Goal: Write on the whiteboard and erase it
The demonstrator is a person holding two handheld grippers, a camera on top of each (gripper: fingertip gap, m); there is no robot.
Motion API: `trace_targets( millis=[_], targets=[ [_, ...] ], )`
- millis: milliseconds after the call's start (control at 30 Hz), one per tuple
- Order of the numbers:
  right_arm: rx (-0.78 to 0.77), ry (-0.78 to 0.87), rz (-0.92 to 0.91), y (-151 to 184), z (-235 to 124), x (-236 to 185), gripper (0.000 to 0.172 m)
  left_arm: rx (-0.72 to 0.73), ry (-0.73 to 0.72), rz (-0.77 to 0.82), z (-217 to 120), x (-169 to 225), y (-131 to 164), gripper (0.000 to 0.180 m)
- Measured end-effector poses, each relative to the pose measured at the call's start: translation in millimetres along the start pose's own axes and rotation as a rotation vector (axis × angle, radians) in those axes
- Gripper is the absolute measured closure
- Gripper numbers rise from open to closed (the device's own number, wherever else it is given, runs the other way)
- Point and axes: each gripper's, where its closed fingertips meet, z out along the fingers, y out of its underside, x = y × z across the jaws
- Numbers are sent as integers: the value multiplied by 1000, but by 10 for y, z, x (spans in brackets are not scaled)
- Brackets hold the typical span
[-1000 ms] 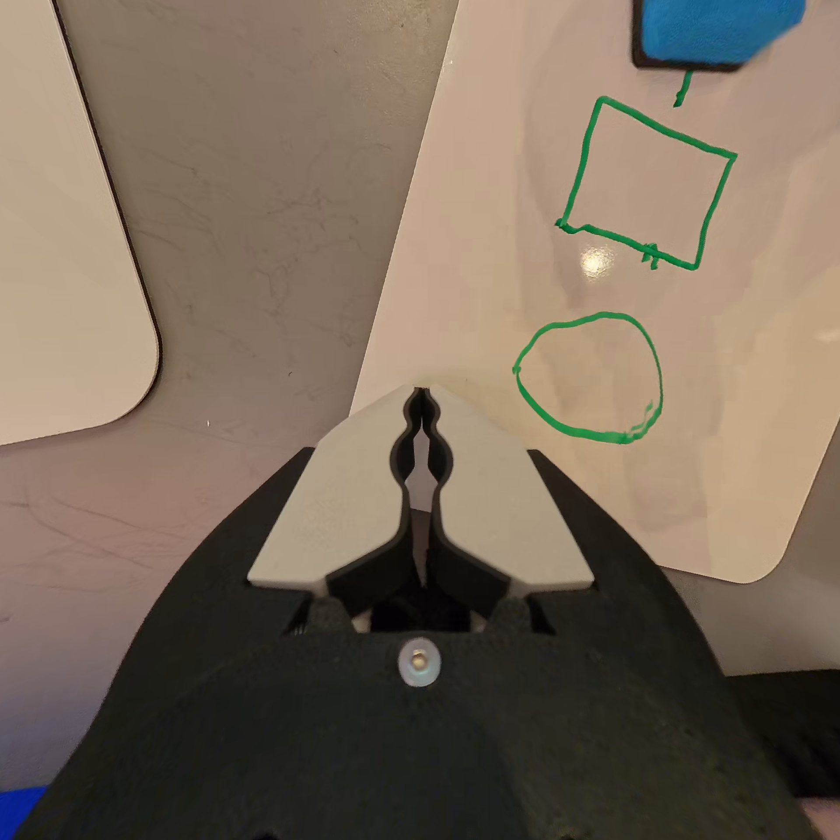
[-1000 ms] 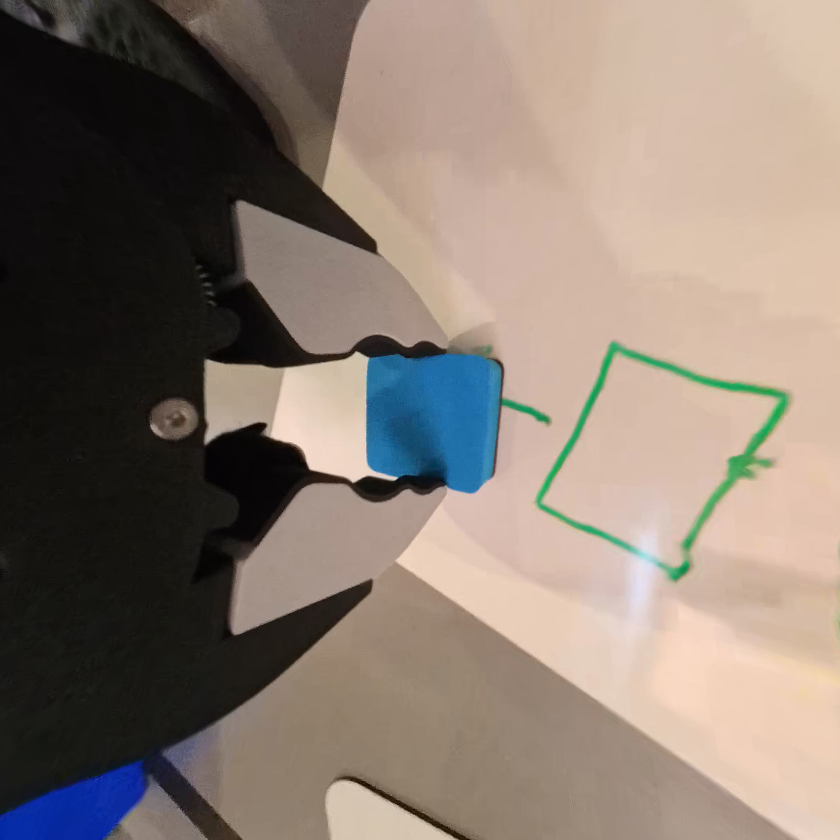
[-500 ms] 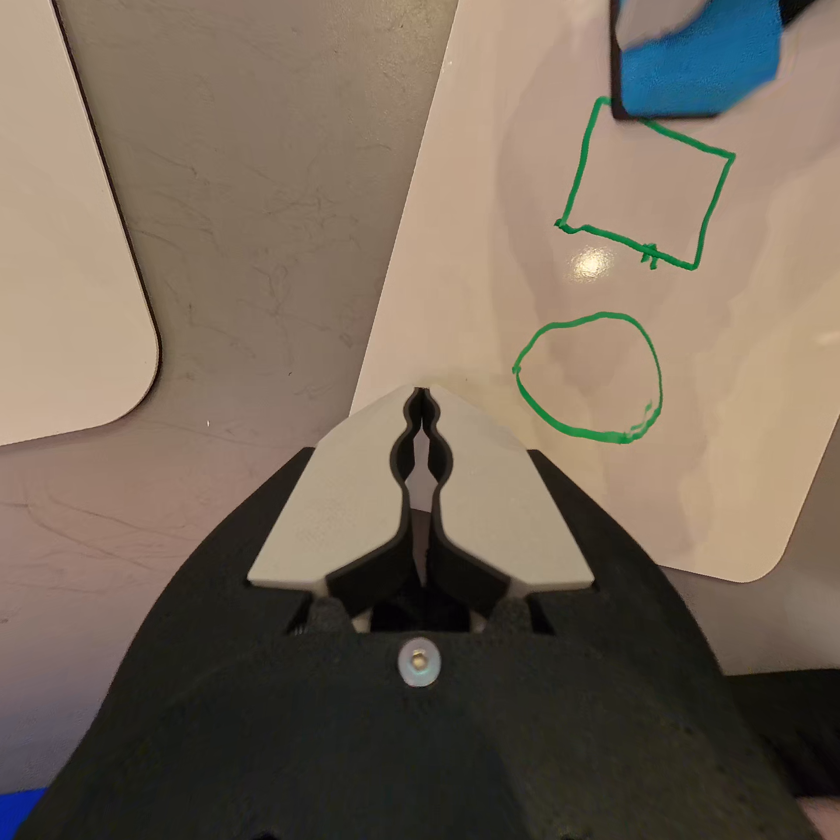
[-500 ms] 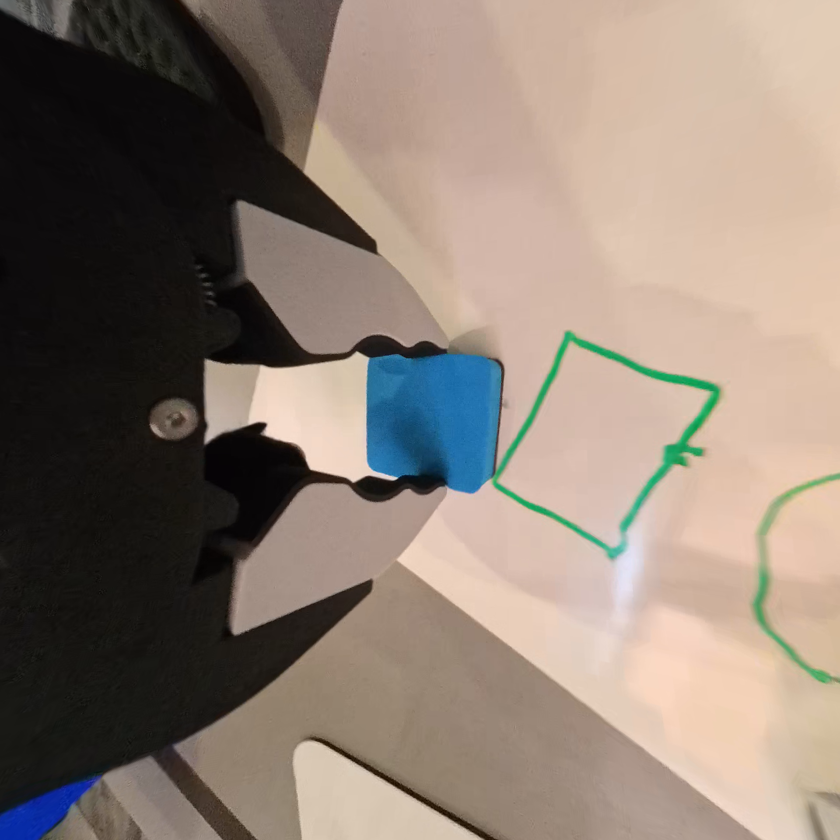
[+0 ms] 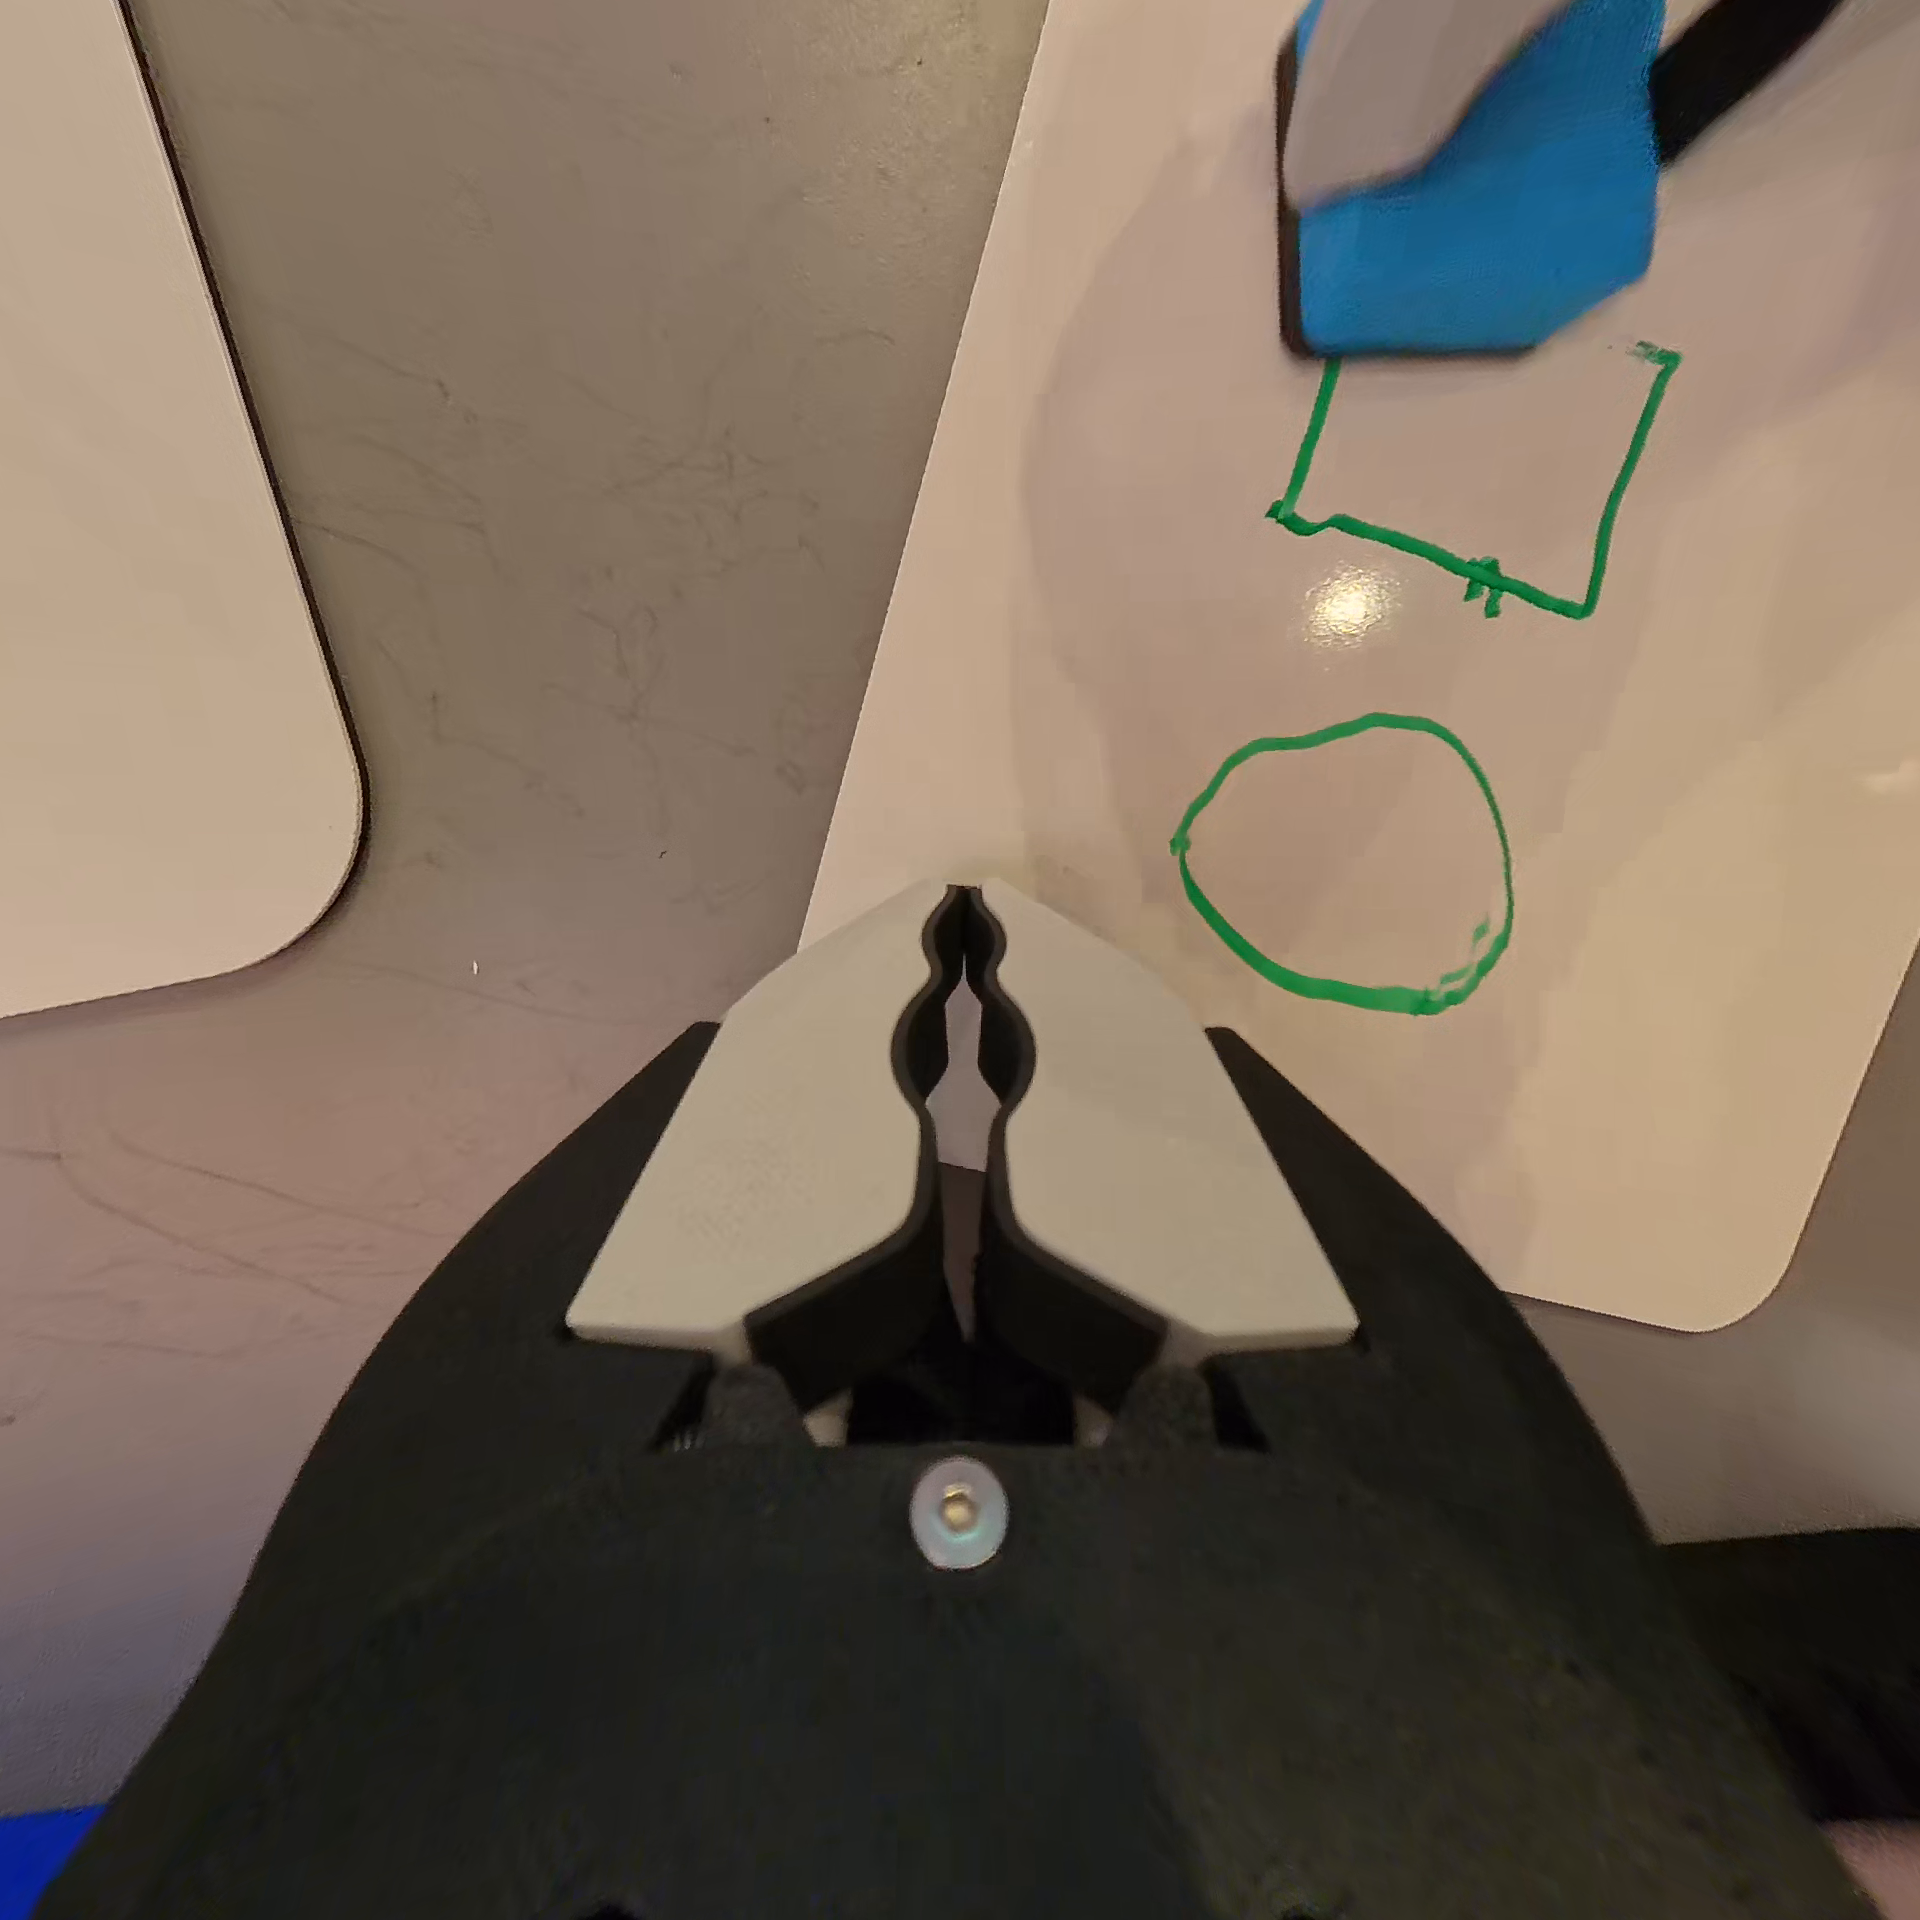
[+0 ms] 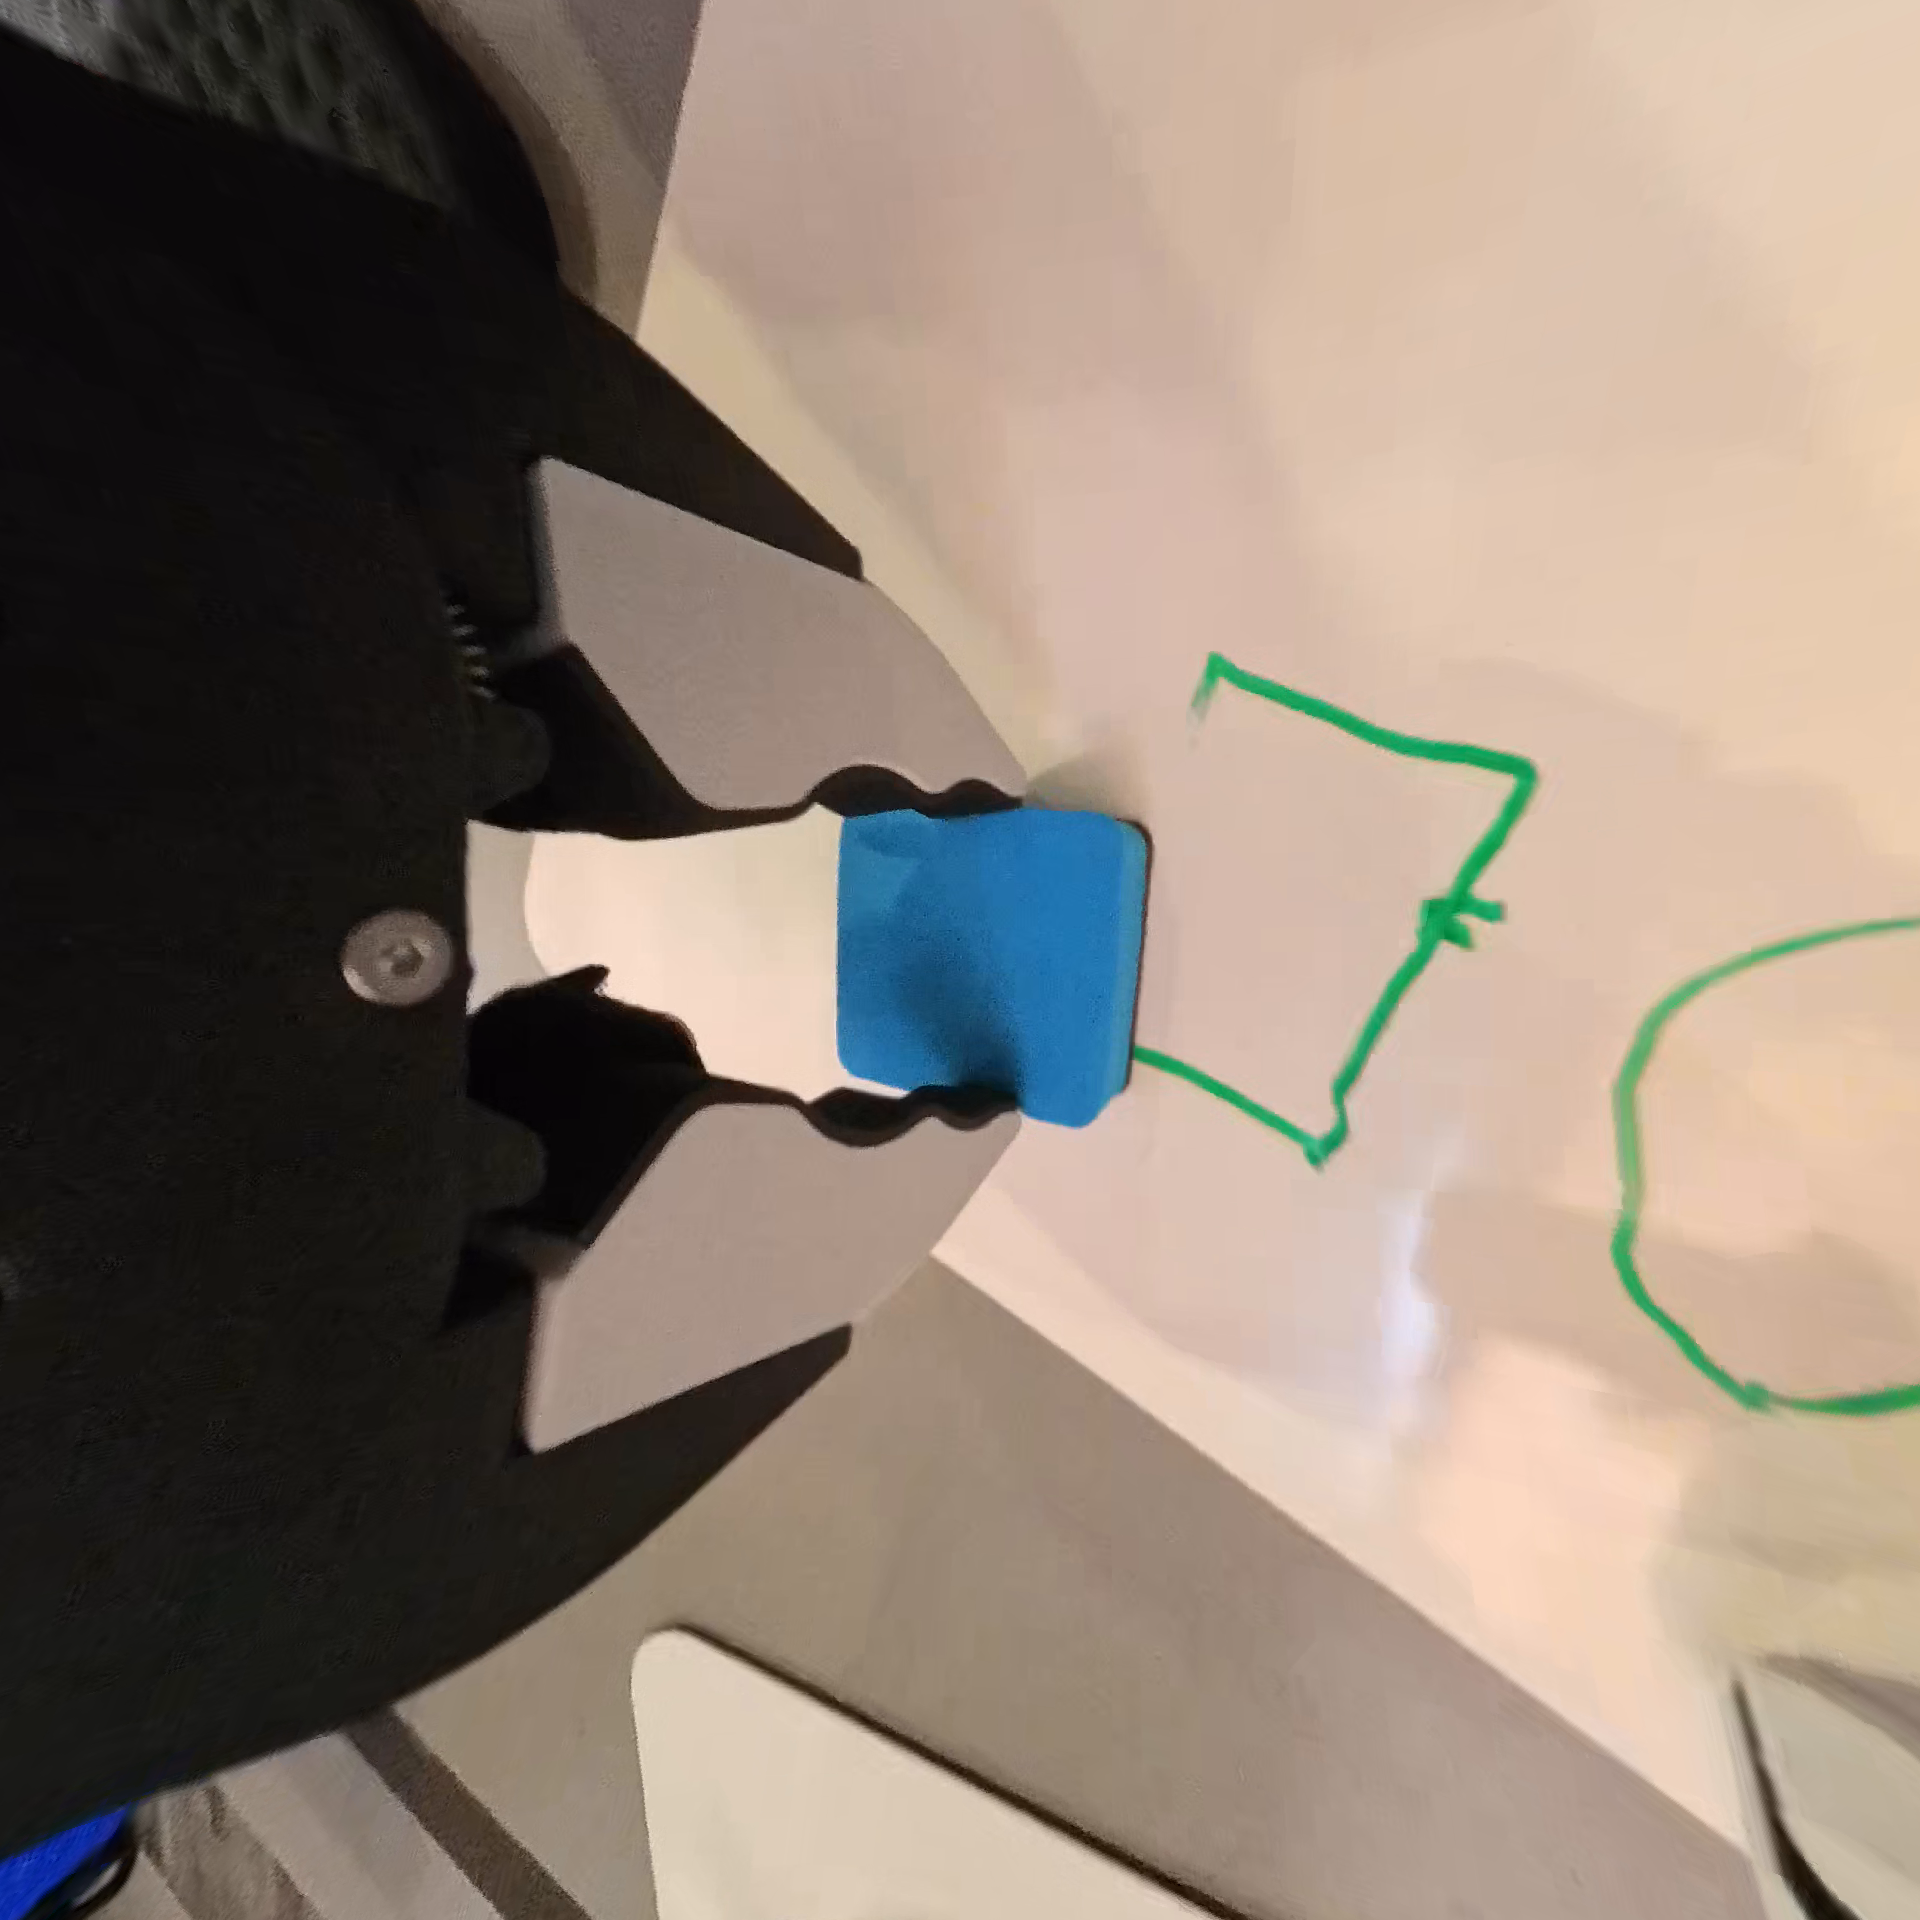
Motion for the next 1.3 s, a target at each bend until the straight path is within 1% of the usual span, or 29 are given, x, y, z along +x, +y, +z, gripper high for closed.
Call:
trace_targets(
  millis=[67, 100, 167, 233, 300, 333, 367, 433, 500, 567, 633, 700, 733, 767, 833, 867, 900, 967, 1000, 1067, 1133, 1167, 1233, 1267, 1300],
  targets=[
    [34, 2, -42, -215, 26, 20, 120, 0, -2, 1, 0, 0, -1, 180],
    [29, 0, -64, -233, 24, -12, 120, 0, -3, 1, 0, 1, -1, 180],
    [10, -27, -63, -92, 3, -54, 120, 2, -1, 2, 0, 0, -1, 180],
    [0, -14, -9, -39, 19, 88, 120, 2, 2, 1, -1, -1, -1, 180],
    [24, 4, -23, -226, 54, 184, 120, 1, 1, 1, -1, 0, -1, 180],
    [47, 0, -45, -344, 63, 160, 120, 2, 0, 1, 0, 0, -1, 180],
    [44, -3, -70, -369, 60, 121, 120, 3, -1, 2, 0, 0, 0, 180],
    [38, -38, -82, -267, 43, 80, 120, 3, 1, 1, 0, 0, -2, 180],
    [3, -23, -48, -218, 64, 249, 120, 2, 2, 1, 0, -1, -2, 180],
    [16, -12, -66, -392, 94, 319, 120, 4, 2, 0, 0, 1, -1, 180],
    [26, -21, -120, -479, 87, 203, 120, 5, 2, 1, 0, 1, -1, 180],
    [24, -47, -119, -351, 62, 124, 120, 6, 5, 0, -1, 1, -2, 180],
    [9, -40, -91, -279, 64, 189, 120, 7, 7, 0, -1, 1, -3, 180],
    [3, -28, -73, -280, 77, 263, 120, 7, 9, -1, 0, 0, -2, 180],
    [13, -11, -99, -445, 98, 284, 120, 9, 8, -3, 0, 1, -2, 180],
    [37, -20, -119, -554, 100, 209, 120, 10, 7, -4, 0, 1, -2, 180],
    [45, -27, -148, -584, 90, 116, 120, 10, 7, -3, 0, 1, -2, 180],
    [21, -54, -159, -431, 56, 5, 120, 8, 6, -2, 0, 1, -2, 180],
    [14, -58, -126, -368, 55, 43, 120, 6, 6, -1, 0, 1, -2, 180],
    [16, -29, -105, -445, 80, 134, 120, 5, 5, -1, 0, 1, -2, 180],
    [46, -29, -158, -633, 86, 21, 120, 8, 5, -2, 1, 2, -2, 179],
    [45, -33, -172, -639, 77, -51, 120, 9, 5, -1, 1, 2, -2, 179],
    [16, -49, -164, -478, 50, -117, 120, 8, 6, -1, 1, 2, -2, 180],
    [-3, -47, -142, -412, 49, -74, 120, 7, 6, -1, 0, 2, -2, 180],
    [-7, -40, -125, -424, 59, -16, 120, 6, 6, -1, 0, 2, -1, 180]
  ],
)
